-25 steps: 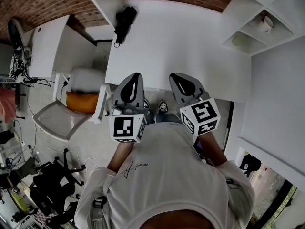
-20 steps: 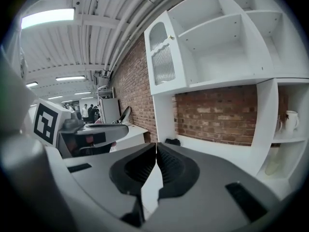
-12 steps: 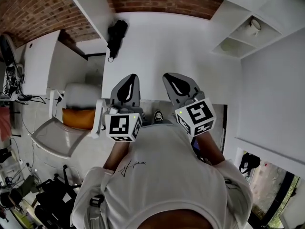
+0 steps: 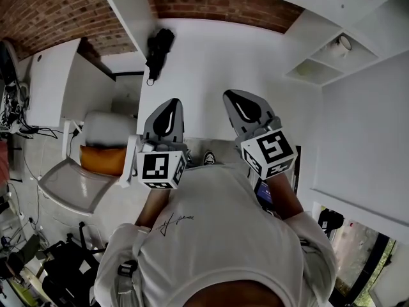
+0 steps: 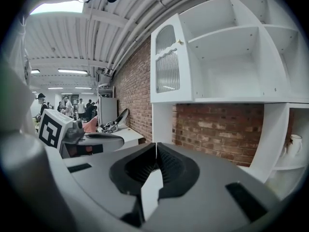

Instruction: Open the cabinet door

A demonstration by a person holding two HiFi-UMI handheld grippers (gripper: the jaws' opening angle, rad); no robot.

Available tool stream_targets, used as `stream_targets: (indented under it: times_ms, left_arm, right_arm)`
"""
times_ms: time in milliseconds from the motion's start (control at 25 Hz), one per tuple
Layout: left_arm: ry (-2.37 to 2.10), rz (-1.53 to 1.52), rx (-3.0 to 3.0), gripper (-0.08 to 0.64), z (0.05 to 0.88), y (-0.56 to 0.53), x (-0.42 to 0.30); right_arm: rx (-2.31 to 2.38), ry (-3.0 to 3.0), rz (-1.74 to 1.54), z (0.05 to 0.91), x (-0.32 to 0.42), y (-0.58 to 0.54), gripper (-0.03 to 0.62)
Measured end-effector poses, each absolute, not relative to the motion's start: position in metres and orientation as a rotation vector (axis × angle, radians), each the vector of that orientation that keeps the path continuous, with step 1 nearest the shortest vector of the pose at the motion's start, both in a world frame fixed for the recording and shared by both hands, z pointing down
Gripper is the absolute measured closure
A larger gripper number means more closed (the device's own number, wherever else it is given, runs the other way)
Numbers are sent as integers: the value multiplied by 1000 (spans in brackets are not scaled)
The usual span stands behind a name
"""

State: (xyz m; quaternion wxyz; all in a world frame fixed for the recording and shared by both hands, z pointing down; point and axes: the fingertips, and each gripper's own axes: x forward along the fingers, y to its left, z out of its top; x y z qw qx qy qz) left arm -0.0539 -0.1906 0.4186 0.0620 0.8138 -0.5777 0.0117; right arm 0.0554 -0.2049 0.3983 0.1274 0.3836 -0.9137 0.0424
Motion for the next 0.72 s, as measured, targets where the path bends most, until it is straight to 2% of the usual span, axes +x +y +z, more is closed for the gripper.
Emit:
stream_targets:
  times_ms: [720]
  left_arm:
    - [-1680,36,2480,543,426,-189,-58]
  right_arm:
    - [1069,-2738,-151,332,47,-240,565]
